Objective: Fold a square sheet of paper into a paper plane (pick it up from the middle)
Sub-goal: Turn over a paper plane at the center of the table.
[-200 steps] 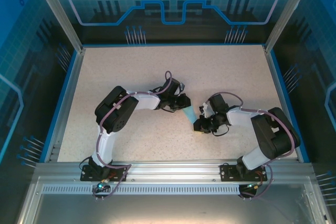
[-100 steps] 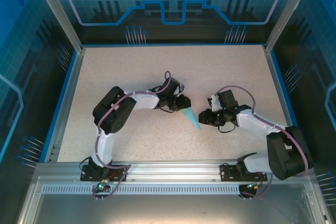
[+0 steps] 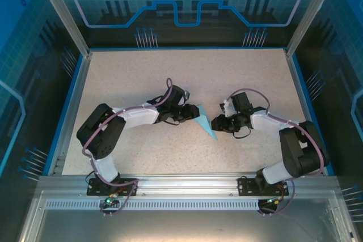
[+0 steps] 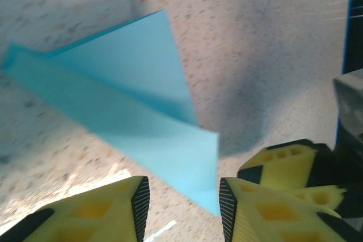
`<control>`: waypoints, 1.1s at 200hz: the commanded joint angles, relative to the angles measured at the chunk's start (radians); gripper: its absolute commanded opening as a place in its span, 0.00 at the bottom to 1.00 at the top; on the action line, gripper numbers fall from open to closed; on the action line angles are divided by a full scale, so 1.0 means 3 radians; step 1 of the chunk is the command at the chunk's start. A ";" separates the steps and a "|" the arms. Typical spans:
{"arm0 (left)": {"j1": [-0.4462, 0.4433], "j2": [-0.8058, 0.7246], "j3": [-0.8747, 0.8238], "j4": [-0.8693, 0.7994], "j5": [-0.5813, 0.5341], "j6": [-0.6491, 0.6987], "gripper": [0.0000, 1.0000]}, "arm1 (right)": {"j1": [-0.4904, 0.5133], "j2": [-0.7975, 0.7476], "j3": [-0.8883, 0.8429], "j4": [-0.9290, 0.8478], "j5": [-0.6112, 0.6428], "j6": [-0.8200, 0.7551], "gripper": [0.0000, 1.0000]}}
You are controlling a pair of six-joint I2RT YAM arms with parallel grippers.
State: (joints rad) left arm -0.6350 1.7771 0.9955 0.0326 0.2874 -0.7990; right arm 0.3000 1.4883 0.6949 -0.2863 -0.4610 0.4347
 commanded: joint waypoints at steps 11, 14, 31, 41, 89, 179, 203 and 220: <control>-0.0008 -0.0127 -0.0136 0.0011 -0.0114 -0.0146 0.43 | -0.0047 0.0169 0.0177 0.0034 -0.0182 -0.0169 0.37; -0.0010 -0.0133 -0.0142 0.0018 -0.0111 -0.0151 0.43 | -0.0047 0.0186 0.0185 0.0031 -0.0184 -0.0175 0.37; -0.0008 -0.0146 -0.0148 0.0034 -0.0102 -0.0155 0.45 | -0.0049 0.0248 0.0217 0.0025 -0.0177 -0.0191 0.37; -0.0007 -0.0147 -0.0143 0.0037 -0.0097 -0.0164 0.44 | -0.0045 0.0273 0.0224 0.0034 -0.0161 -0.0196 0.37; -0.0071 -0.0061 -0.0117 0.0034 -0.0102 -0.0265 0.46 | -0.0046 0.0407 0.0266 0.0085 -0.0202 -0.0223 0.36; -0.0270 0.0113 0.0395 -0.0759 -0.0524 -0.0415 0.61 | -0.0044 0.0319 0.0163 0.0148 -0.0129 -0.0179 0.33; -0.0364 0.0185 0.0647 -0.1134 -0.0837 -0.0430 0.63 | -0.0058 0.0160 0.0035 0.0194 -0.0039 -0.0128 0.34; -0.0391 0.0247 0.0758 -0.1246 -0.0907 -0.0451 0.66 | -0.0064 0.0060 -0.0061 0.0244 -0.0005 -0.0083 0.35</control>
State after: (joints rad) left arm -0.7345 1.8198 1.1694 -0.2031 0.1001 -0.9195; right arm 0.3000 1.5604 0.7177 -0.2359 -0.4850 0.3912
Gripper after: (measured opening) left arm 0.649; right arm 0.344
